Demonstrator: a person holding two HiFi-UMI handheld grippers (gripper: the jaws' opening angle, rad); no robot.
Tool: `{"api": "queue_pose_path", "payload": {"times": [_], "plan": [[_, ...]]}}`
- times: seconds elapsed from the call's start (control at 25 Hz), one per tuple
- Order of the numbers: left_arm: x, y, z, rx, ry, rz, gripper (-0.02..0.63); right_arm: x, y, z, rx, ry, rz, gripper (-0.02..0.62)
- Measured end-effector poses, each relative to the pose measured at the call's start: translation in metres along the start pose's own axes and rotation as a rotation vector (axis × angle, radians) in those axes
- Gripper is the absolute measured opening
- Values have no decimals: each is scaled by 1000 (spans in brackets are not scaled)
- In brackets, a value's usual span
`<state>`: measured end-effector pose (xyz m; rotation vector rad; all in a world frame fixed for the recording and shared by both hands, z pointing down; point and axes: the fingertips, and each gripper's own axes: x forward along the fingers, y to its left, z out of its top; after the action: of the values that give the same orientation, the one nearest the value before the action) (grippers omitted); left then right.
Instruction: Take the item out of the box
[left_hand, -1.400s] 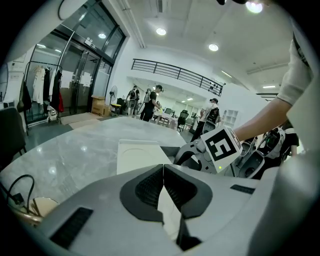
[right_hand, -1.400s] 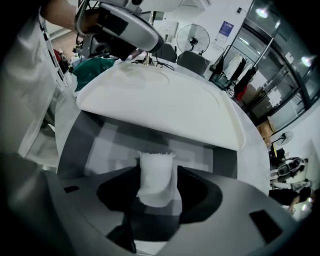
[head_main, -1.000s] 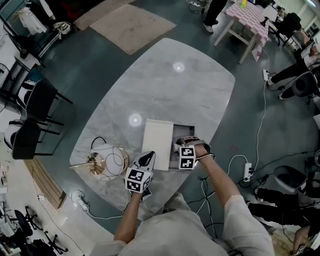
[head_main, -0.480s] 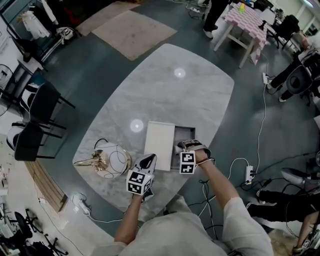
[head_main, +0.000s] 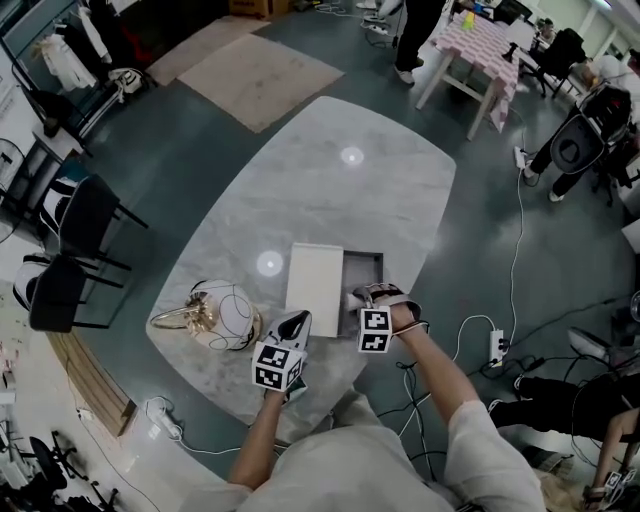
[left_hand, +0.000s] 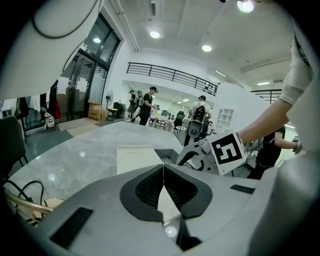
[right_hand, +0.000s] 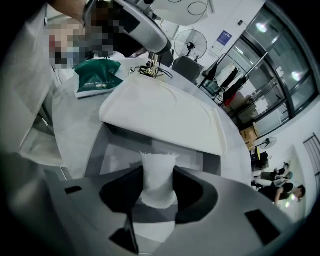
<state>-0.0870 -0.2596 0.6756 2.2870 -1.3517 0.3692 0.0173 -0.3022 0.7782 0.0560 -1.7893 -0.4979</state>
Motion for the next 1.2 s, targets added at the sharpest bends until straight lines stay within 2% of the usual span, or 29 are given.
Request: {"api": "queue_pose_path", "payload": {"times": [0.32,0.6,0.8,0.96,1.2], "plan": [[-10,-9,5,24,-22,-25,15,-18,14,5,33,3,-37,181],[-21,-22,9,51,-39,-42,15,-31,19,5,76,3,-101,181],[-30,-29,13,71,-52,-45,15,-42,28,9,122,-17,-106,180],[-37,-33,13,85,-60,-46,15,-56,28,15,205,-54,-136,180],[-42,-40,16,102,-70,-53,14,-77,26,14,384,-137,-185,179]]}}
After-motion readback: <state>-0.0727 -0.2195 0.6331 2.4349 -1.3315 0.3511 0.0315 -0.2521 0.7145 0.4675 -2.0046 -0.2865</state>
